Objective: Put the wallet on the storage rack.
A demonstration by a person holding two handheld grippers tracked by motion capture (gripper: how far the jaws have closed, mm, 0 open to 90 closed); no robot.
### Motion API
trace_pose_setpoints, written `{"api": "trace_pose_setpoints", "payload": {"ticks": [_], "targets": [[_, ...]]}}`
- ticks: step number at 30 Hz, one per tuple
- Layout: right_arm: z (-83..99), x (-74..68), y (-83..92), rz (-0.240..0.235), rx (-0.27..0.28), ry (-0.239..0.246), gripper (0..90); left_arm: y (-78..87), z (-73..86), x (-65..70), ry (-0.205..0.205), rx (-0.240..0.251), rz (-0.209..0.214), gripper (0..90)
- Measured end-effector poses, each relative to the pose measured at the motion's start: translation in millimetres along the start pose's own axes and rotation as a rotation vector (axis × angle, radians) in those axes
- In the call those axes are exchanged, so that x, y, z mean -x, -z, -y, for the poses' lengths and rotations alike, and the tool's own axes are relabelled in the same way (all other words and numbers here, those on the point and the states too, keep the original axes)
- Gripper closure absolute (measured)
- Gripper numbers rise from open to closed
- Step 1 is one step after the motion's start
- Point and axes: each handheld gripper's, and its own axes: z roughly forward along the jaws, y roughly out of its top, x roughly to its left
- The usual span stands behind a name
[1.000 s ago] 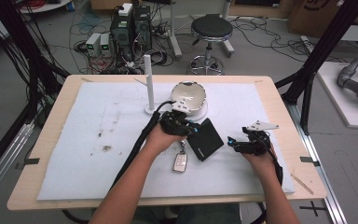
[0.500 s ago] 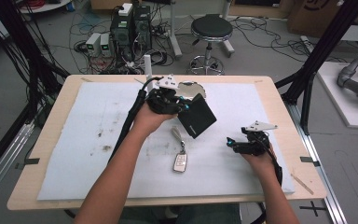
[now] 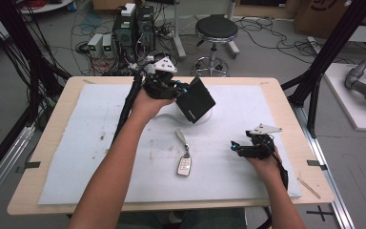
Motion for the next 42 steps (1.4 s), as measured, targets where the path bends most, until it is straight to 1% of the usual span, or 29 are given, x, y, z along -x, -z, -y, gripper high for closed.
{"api": "trace_pose_setpoints", "payload": {"ticks": [6,10,12,17,19,21,24,25,29,33,35,37,39,42], "targets": [[0.1,-0.8,-0.4,-0.002,0.001,0.003,21.5,-1.6,-3.2,-13.9,0.017,-0.007,-0.044,81.9],[0.3,-0.6,-0.2,-0.002,-0.002,-0.001,21.4,-5.0,-5.0,-21.0,0.023,-0.01,-0.062,81.8],[0.2,-0.5,-0.1,-0.002,-0.005,0.0,21.4,-8.3,-5.4,-25.0,0.027,-0.013,-0.068,81.8],[0.3,-0.8,0.0,-0.001,0.001,0.004,21.4,-19.8,-1.9,-34.7,0.053,-0.018,-0.09,81.8],[0.4,-0.6,0.1,-0.001,-0.001,0.002,21.5,-25.6,0.8,-37.2,0.066,-0.019,-0.094,81.8],[0.4,-0.1,-0.1,-0.003,-0.004,-0.002,21.5,-31.5,3.0,-38.9,0.07,-0.031,-0.101,81.8],[0.7,0.3,-1.1,-0.005,-0.005,-0.003,21.4,-40.6,6.0,-40.6,0.06,-0.062,-0.129,81.8],[0.7,0.3,-1.1,-0.005,-0.005,-0.003,21.4,-43.7,7.1,-40.8,0.064,-0.067,-0.14,81.8],[0.7,0.2,-1.0,-0.006,-0.007,-0.001,21.4,-54.0,9.9,-42.1,0.051,-0.091,-0.181,81.8],[0.8,0.6,-0.9,-0.006,-0.008,-0.001,21.4,-59.2,10.9,-43.0,0.037,-0.107,-0.209,81.8],[0.9,0.8,-1.1,-0.008,-0.007,-0.002,21.4,-61.2,11.5,-41.8,0.02,-0.119,-0.225,81.7],[0.9,1.0,-1.5,-0.01,-0.006,0.0,21.4,-63.7,12.2,-40.6,0.008,-0.133,-0.224,81.7],[0.9,0.9,-1.4,-0.01,-0.008,0.0,21.4,-65.9,13.2,-39.4,0.001,-0.136,-0.227,81.6],[0.8,0.0,-1.3,-0.008,-0.005,-0.001,21.5,-70.9,17.3,-37.4,0.009,-0.147,-0.218,81.6]]}}
